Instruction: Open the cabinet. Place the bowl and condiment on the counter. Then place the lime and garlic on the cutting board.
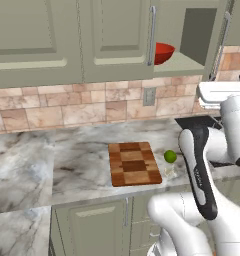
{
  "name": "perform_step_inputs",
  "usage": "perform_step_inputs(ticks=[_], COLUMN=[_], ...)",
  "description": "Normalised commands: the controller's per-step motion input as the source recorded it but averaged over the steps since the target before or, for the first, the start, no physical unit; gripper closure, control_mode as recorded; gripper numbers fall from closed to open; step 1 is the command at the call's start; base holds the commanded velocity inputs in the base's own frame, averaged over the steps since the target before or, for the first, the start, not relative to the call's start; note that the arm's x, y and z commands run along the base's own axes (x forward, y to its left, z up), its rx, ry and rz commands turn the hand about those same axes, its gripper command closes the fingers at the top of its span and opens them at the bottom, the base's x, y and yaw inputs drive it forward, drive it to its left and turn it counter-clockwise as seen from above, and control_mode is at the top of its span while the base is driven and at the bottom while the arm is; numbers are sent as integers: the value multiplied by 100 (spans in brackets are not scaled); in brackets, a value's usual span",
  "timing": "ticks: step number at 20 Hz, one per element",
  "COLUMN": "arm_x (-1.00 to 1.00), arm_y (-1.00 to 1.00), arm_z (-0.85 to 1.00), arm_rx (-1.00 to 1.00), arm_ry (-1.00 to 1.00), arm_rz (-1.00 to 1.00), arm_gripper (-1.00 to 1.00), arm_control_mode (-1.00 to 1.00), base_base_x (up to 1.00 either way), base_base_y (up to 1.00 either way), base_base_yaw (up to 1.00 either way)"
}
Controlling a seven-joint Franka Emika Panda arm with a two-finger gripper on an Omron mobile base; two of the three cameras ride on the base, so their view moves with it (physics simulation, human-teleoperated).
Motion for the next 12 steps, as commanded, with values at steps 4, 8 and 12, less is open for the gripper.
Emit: perform_step_inputs(ticks=[4,8,12], arm_x=[-2,0,0], arm_y=[47,51,56], arm_z=[0,0,0], arm_rx=[0,0,0], arm_ry=[-4,0,0], arm_rz=[-20,-19,-20], arm_gripper=[-100,-100,-100], arm_control_mode=[-100,-100,-100], base_base_x=[0,0,0], base_base_y=[0,0,0], base_base_yaw=[0,0,0])
